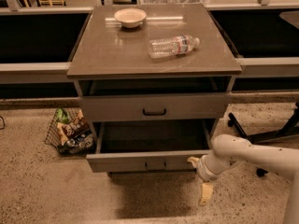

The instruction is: Close middle drawer

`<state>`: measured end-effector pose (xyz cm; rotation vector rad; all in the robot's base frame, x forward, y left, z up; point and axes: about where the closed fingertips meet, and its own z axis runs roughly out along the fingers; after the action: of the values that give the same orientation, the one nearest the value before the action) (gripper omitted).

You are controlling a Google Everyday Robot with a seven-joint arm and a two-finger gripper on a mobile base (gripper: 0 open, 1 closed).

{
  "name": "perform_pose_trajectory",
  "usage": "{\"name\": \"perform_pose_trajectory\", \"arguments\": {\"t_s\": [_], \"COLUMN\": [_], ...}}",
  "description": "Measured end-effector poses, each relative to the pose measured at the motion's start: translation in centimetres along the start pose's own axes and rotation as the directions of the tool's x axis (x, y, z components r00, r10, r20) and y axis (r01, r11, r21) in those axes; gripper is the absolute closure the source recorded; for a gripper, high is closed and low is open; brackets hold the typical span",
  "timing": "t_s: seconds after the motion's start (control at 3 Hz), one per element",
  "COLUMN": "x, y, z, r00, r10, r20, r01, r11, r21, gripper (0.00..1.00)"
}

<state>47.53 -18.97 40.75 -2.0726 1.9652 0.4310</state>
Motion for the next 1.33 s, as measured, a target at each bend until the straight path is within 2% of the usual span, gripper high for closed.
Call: {"name": "perform_pose_trajectory", "arguments": {"t_s": [0.33,0.67,1.0,1.33], "x": [0.3,1.3,1.9,3.0], "y": [-1.7,-5.5,-8.0,-10.9], "z": [0.3,0.7,0.4,-0.2], "r00": [1.0,0.998,0.996,0.994], "r10": [-0.017,-0.028,-0.025,0.0], "r20": [-0.014,-0.05,-0.084,-0.114], "r01": [0.017,0.029,0.03,0.015], "r11": [0.9998,0.9994,0.9977,0.9914], "r21": [-0.001,0.021,0.06,0.13], "gripper": [0.18,0.41,0.47,0.24]}}
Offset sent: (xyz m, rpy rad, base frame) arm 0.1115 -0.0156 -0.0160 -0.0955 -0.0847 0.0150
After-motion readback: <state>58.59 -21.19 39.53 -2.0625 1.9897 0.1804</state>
